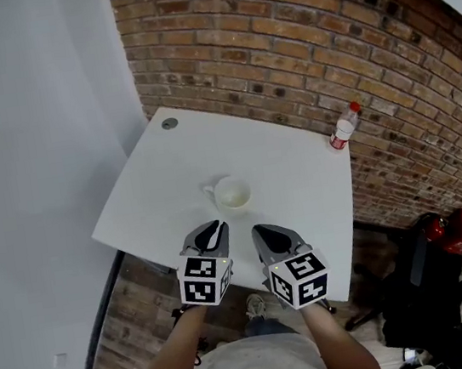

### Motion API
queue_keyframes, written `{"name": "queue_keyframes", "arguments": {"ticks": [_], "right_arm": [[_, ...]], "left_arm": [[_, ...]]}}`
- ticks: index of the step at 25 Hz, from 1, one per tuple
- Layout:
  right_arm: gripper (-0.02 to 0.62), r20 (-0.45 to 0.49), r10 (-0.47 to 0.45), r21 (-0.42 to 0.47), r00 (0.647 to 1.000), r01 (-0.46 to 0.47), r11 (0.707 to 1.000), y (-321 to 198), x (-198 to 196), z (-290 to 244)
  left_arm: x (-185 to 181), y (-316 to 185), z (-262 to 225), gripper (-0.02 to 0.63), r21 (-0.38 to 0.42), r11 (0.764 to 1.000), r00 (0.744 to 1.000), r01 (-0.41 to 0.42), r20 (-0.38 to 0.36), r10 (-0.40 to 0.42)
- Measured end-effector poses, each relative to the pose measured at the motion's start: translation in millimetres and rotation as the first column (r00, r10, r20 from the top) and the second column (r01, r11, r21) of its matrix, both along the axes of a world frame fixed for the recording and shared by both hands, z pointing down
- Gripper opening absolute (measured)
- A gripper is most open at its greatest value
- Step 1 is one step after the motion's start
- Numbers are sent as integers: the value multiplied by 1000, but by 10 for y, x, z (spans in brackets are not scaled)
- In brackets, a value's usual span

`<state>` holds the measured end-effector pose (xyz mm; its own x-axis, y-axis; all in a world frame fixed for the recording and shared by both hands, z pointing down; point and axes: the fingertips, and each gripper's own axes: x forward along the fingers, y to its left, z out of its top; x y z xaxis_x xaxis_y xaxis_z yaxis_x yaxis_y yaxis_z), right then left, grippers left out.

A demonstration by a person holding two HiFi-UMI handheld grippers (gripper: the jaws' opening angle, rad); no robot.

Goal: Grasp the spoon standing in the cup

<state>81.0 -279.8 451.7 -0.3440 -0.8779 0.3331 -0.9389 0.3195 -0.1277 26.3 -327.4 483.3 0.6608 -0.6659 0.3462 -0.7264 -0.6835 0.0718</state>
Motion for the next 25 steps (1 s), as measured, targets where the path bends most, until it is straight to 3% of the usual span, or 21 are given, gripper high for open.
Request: {"name": "queue_keyframes", "arguments": {"ticks": [12, 22, 25], "right_arm": [[6, 6, -34, -46, 999, 34, 998, -513, 279, 176], [6, 21, -37, -73, 999, 38, 997, -732, 390, 294], [6, 29, -42, -78, 999, 44, 996, -757, 359, 311]], "left_arm": [[211, -525, 267, 94, -46, 998, 999, 32, 17, -32], [301, -635, 361, 91, -65, 998, 1000, 8, 13, -7], [337, -625, 356, 59, -69, 997, 1000, -18, 10, 19]]}}
